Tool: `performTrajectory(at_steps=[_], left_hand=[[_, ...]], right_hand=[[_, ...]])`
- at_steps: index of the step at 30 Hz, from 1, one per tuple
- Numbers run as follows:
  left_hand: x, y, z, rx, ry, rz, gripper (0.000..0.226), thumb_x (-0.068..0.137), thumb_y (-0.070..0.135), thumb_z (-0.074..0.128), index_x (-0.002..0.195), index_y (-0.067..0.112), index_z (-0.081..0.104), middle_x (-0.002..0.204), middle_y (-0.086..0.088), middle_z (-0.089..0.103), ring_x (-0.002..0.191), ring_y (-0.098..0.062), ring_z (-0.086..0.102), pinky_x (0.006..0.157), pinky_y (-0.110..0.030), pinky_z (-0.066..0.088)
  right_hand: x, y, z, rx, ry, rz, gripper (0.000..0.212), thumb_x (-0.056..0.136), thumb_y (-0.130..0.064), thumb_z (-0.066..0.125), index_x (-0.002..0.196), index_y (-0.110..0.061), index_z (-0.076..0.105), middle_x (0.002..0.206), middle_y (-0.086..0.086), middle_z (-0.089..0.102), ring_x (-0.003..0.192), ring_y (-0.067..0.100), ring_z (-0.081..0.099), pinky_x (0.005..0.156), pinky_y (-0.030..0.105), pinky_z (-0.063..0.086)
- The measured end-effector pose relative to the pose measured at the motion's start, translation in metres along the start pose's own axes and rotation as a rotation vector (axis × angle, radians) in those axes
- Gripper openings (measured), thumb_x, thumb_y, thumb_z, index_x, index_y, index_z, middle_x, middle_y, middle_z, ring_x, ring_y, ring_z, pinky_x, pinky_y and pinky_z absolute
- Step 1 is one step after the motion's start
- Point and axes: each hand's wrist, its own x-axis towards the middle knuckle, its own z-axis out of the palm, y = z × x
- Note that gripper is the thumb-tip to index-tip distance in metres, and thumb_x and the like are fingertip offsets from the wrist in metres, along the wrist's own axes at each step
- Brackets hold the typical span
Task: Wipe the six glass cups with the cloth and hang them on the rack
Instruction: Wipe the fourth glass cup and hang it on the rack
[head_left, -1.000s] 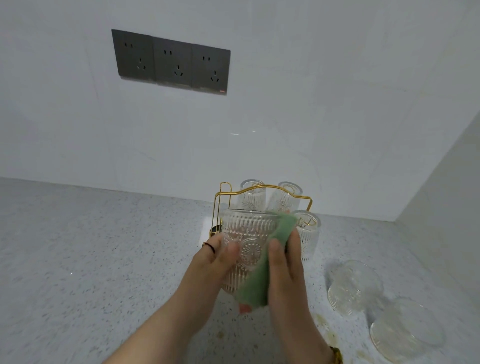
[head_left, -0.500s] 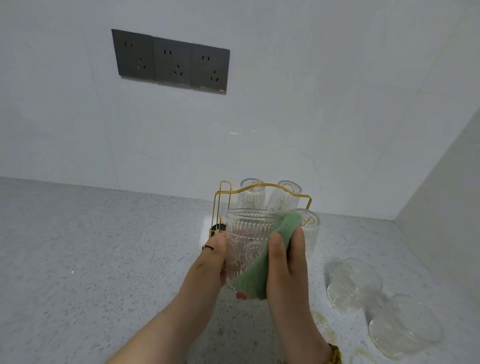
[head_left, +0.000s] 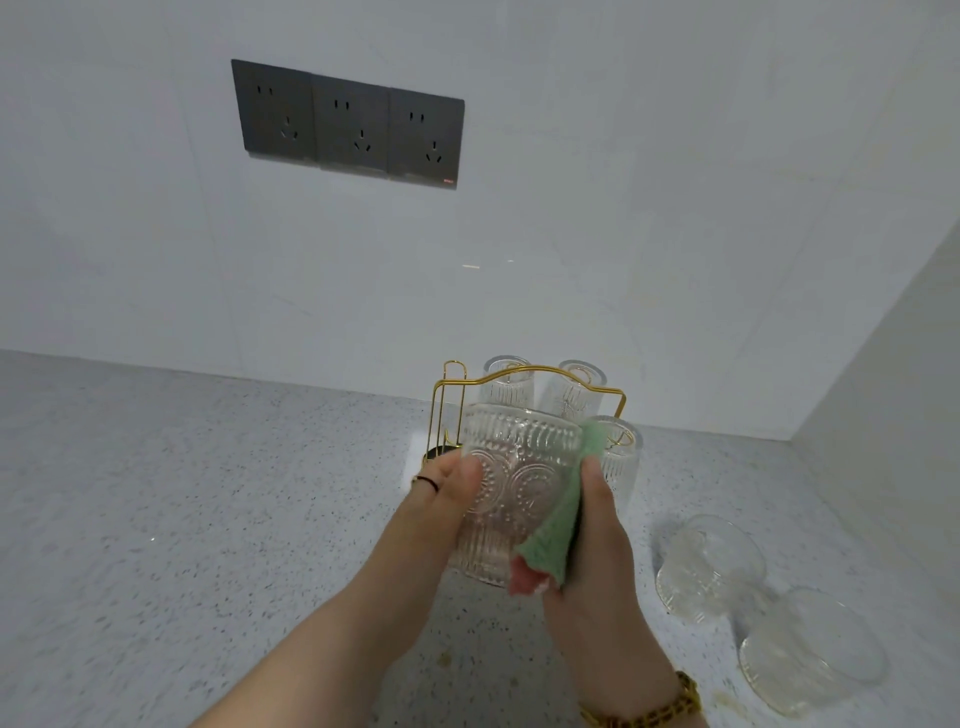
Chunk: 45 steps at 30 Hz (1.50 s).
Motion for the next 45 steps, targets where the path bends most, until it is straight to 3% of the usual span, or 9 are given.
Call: performTrajectory(at_steps=[4,9,12,15,21,24,27,35,45], left_hand=[[0.0,-0.004,0.004,0.116,0.19,0.062,0.055,0.074,0.063,0.04,0.095,0.016,0.058,0.09,-0.009,0.064,0.085,-0.028,0.06,0.088,-0.053,0.048],[-0.004,-0.007,0.011,0.052,0.034,0.002,0.031,0.082,0.038,0.054,0.102,0.015,0.054,0.091,0.001,0.066,0.069,0.002,0.065,0.056,-0.015,0.051],[-0.001,-0.012,0.004,-0.087,-0.097,-0.055,0.071,0.063,0.054,0.072,0.118,0.012,0.055,0.109,-0.01,0.068,0.093,-0.016,0.068,0.069,-0.023,0.055],[0.002,-0.013,-0.005,-0.19,-0.192,-0.097,0.087,0.041,0.065,0.077,0.105,0.007,0.066,0.106,-0.016,0.068,0.092,-0.024,0.066,0.074,-0.031,0.056],[-0.003,-0.01,-0.003,-0.285,-0.275,-0.106,0.05,0.057,0.058,0.067,0.097,0.027,0.072,0.109,0.003,0.071,0.105,-0.013,0.065,0.089,-0.027,0.047],[0.003,-0.007,0.003,-0.081,-0.015,-0.032,0.071,0.061,0.058,0.062,0.119,0.019,0.052,0.113,-0.005,0.066,0.107,-0.028,0.061,0.099,-0.046,0.044],[0.003,-0.011,0.004,0.046,0.161,0.042,0.029,0.085,0.043,0.05,0.107,0.025,0.051,0.093,0.001,0.064,0.085,-0.017,0.063,0.084,-0.036,0.051],[-0.005,-0.009,0.012,-0.106,-0.033,0.004,0.044,0.066,0.047,0.059,0.104,0.025,0.058,0.093,0.01,0.07,0.089,-0.01,0.067,0.079,-0.027,0.056],[-0.003,0.001,0.015,-0.152,-0.081,-0.051,0.054,0.073,0.046,0.051,0.115,0.013,0.058,0.104,-0.008,0.071,0.096,-0.026,0.067,0.082,-0.033,0.055]], right_hand=[[-0.001,-0.006,0.011,-0.122,0.089,-0.035,0.086,0.06,-0.07,0.038,0.132,-0.024,0.038,0.126,0.006,0.054,0.115,0.026,0.054,0.096,0.054,0.044],[-0.004,-0.003,0.017,-0.403,0.152,-0.146,0.083,0.064,-0.063,0.036,0.135,-0.019,0.033,0.126,-0.001,0.049,0.119,0.021,0.048,0.101,0.039,0.04],[-0.005,-0.006,0.018,-0.419,0.108,-0.143,0.085,0.063,-0.063,0.038,0.14,-0.028,0.026,0.139,-0.003,0.043,0.125,0.012,0.043,0.105,0.035,0.038],[-0.005,-0.005,0.015,-0.308,0.081,-0.095,0.089,0.056,-0.066,0.04,0.136,-0.027,0.034,0.134,0.002,0.048,0.12,0.016,0.048,0.099,0.04,0.044],[-0.004,0.0,0.004,0.098,0.014,0.031,0.044,0.082,-0.054,0.047,0.103,-0.021,0.066,0.102,0.007,0.071,0.097,0.023,0.067,0.074,0.033,0.056],[-0.005,0.0,0.005,-0.016,0.073,-0.013,0.069,0.067,-0.071,0.051,0.119,-0.026,0.055,0.119,0.008,0.062,0.112,0.025,0.058,0.093,0.047,0.048],[-0.003,-0.001,0.006,-0.111,0.09,-0.008,0.084,0.06,-0.066,0.047,0.134,-0.026,0.037,0.134,0.009,0.048,0.12,0.025,0.049,0.1,0.052,0.042],[-0.001,0.001,0.008,-0.302,0.135,-0.149,0.094,0.051,-0.061,0.048,0.133,-0.016,0.033,0.119,0.004,0.055,0.105,0.018,0.056,0.083,0.029,0.05],[-0.002,0.005,0.002,0.25,-0.016,0.002,0.089,0.047,-0.068,0.071,0.113,-0.009,0.058,0.101,0.015,0.069,0.089,0.028,0.069,0.066,0.034,0.057]])
